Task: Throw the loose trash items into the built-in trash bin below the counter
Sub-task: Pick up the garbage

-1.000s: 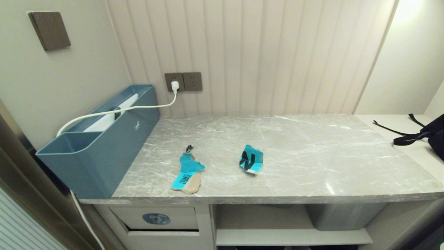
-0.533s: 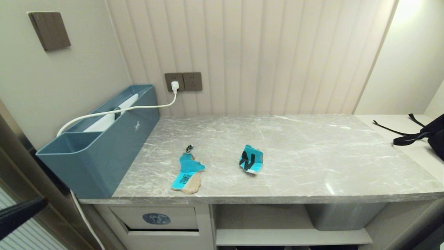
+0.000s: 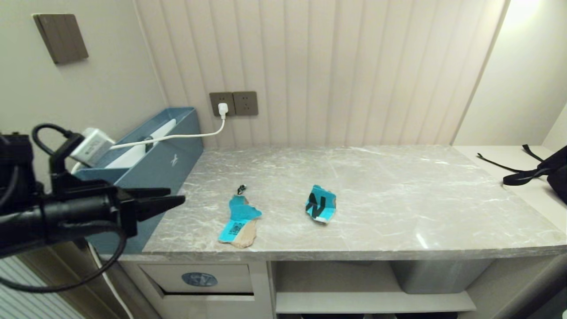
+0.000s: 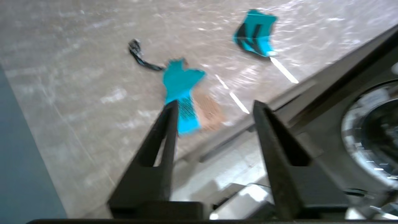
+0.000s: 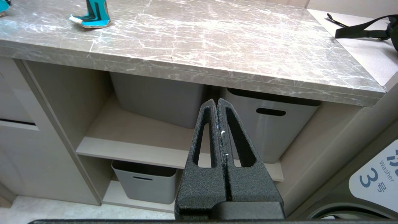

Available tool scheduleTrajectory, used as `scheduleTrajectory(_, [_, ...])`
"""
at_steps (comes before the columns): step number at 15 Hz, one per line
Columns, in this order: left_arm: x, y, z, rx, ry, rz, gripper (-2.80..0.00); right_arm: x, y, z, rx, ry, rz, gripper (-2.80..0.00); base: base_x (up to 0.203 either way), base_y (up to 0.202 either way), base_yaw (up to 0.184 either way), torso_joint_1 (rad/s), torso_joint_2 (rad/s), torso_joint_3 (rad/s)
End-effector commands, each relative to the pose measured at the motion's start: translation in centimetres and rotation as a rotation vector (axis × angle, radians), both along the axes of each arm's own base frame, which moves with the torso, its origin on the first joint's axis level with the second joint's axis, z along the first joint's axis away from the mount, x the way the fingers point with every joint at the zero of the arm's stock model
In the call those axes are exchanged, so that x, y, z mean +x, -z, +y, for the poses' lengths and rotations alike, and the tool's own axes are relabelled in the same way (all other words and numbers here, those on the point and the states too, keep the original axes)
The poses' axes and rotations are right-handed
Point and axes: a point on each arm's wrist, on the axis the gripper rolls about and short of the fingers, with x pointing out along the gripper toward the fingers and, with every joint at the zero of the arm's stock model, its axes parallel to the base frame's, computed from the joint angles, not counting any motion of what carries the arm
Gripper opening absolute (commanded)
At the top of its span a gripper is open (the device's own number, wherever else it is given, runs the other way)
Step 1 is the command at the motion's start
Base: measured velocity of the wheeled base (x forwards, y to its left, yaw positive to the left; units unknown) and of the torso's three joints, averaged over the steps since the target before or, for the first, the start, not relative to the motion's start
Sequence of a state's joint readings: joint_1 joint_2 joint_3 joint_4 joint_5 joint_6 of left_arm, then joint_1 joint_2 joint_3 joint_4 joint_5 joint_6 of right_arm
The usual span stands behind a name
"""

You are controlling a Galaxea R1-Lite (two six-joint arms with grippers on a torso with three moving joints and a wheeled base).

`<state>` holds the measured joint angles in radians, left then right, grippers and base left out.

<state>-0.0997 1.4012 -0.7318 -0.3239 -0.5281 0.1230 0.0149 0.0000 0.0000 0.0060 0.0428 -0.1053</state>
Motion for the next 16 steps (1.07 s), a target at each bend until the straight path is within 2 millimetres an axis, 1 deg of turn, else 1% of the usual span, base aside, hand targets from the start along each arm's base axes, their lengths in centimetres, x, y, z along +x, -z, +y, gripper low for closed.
scheduleTrajectory(1, [4.7,3.5,-0.5,0.026,0.014,0.029,0.0,0.0,0.0,0.0,-0.002,-0.001,0.0,-2.8,0.0,0.0,0.0,0.0,0.0,0.0])
scheduleTrajectory(2, [6.2,4.3,-0.7,0.032,0.016,-0.012,0.0,0.0,0.0,0.0,-0.004,-0.002,0.0,-2.8,0.0,0.0,0.0,0.0,0.0,0.0])
scheduleTrajectory(4, [8.5,5.9,-1.0,0.041,0.013,-0.081,0.0,0.0,0.0,0.0,-0.004,-0.002,0.0,-2.8,0.0,0.0,0.0,0.0,0.0,0.0])
scheduleTrajectory(6, [10.1,7.6,-1.3,0.069,0.005,-0.107,0.0,0.0,0.0,0.0,-0.004,-0.002,0.0,-2.8,0.0,0.0,0.0,0.0,0.0,0.0])
scheduleTrajectory(8, [11.3,9.0,-1.9,0.092,0.01,-0.099,0.0,0.0,0.0,0.0,-0.004,-0.002,0.0,-2.8,0.0,0.0,0.0,0.0,0.0,0.0])
scheduleTrajectory(12, [13.1,10.0,-3.8,0.102,0.037,-0.094,0.0,0.0,0.0,0.0,-0.004,-0.002,0.0,-2.8,0.0,0.0,0.0,0.0,0.0,0.0])
scheduleTrajectory(14, [13.2,10.2,-4.7,0.102,0.06,-0.089,0.0,0.0,0.0,0.0,-0.004,-0.002,0.0,-2.8,0.0,0.0,0.0,0.0,0.0,0.0])
scheduleTrajectory(16, [13.2,10.9,-5.6,0.104,0.086,-0.071,0.0,0.0,0.0,0.0,-0.004,-0.002,0.0,-2.8,0.0,0.0,0.0,0.0,0.0,0.0])
